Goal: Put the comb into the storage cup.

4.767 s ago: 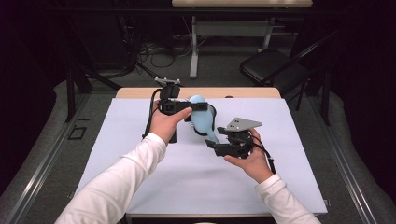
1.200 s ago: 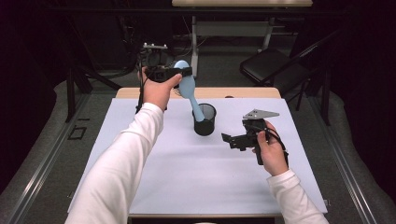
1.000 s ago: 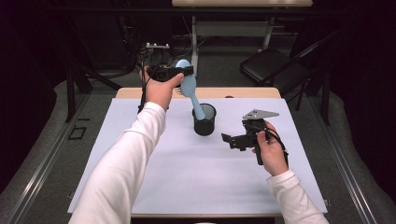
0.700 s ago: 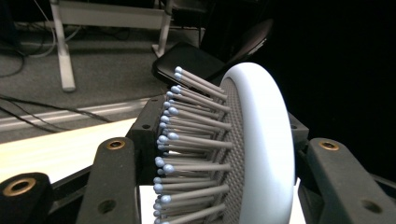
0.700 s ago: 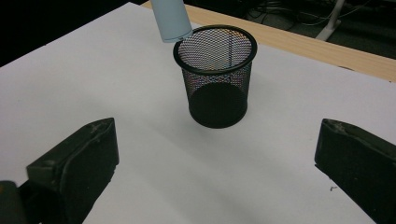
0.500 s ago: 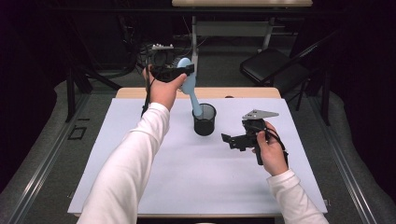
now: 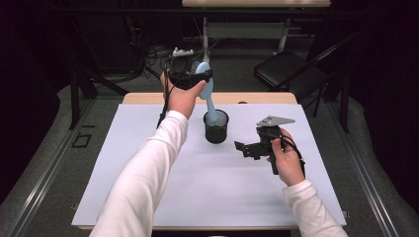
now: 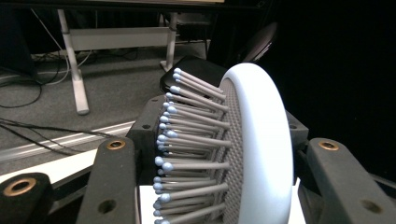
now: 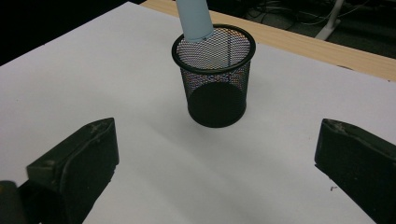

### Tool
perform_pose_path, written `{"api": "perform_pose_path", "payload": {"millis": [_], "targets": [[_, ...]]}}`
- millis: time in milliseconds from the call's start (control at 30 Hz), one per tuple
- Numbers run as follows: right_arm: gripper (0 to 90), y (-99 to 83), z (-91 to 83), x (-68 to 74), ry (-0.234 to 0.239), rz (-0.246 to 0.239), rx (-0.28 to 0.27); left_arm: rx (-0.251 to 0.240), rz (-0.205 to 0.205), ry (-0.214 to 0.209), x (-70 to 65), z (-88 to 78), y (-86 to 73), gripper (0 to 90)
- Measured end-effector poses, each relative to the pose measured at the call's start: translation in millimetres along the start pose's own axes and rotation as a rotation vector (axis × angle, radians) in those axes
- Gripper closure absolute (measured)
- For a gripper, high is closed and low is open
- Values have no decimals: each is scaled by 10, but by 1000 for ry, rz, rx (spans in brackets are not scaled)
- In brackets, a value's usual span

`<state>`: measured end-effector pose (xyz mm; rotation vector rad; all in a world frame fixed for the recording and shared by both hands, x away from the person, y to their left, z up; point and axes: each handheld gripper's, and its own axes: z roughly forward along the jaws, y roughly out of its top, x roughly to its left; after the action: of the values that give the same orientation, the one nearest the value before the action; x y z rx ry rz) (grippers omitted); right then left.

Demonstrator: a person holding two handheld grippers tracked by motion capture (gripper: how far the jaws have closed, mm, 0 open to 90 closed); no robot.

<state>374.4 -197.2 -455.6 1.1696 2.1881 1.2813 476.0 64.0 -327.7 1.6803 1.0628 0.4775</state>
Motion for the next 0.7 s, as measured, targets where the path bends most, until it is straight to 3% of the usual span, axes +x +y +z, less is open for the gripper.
{"api": "perform_pose_path", "payload": {"millis": [700], "targets": [[0,1,-11,-21,-3,4,-12,11,61,18,-92,215,-120,495]]}}
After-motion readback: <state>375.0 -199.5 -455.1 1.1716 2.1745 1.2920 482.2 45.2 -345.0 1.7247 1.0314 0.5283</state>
